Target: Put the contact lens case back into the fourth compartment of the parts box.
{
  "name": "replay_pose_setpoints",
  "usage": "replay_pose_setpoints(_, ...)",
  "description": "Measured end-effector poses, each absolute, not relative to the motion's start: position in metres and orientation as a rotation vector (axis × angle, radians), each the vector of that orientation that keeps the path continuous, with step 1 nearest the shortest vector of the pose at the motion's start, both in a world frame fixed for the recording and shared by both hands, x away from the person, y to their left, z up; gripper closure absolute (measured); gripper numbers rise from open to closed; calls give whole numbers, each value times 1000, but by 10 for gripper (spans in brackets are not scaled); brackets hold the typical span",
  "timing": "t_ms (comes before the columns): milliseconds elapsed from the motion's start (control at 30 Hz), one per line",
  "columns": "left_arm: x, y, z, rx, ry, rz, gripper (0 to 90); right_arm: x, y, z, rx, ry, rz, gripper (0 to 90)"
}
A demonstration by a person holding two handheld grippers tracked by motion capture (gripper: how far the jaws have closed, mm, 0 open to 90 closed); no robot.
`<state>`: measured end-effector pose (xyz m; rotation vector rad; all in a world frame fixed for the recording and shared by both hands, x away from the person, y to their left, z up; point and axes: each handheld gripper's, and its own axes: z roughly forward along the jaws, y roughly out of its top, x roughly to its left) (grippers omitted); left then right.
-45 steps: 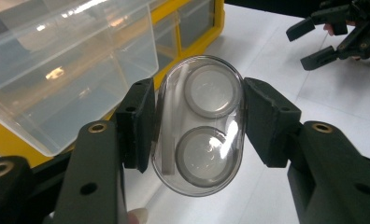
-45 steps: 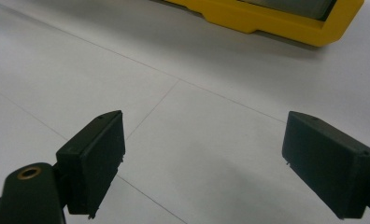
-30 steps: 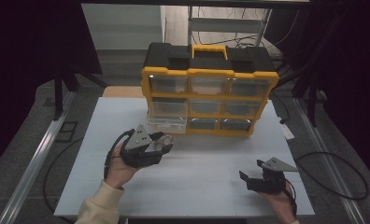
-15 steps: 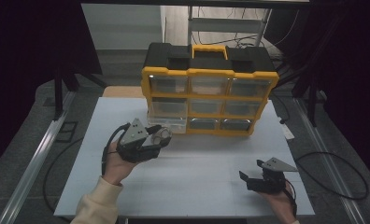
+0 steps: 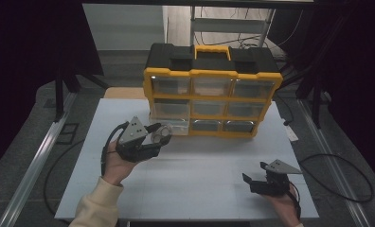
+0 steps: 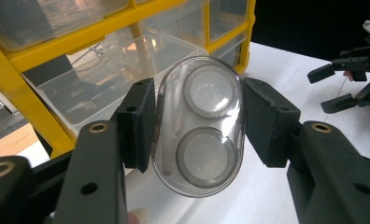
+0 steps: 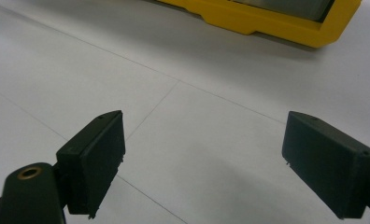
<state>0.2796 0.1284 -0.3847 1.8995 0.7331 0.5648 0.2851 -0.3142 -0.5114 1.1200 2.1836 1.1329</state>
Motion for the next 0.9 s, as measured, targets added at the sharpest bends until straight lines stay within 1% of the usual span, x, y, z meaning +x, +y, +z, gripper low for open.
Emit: replay_pose_setpoints(900,288,128,-369,1884,749,615,474,285,-314,-511,1127,2173,1137,141)
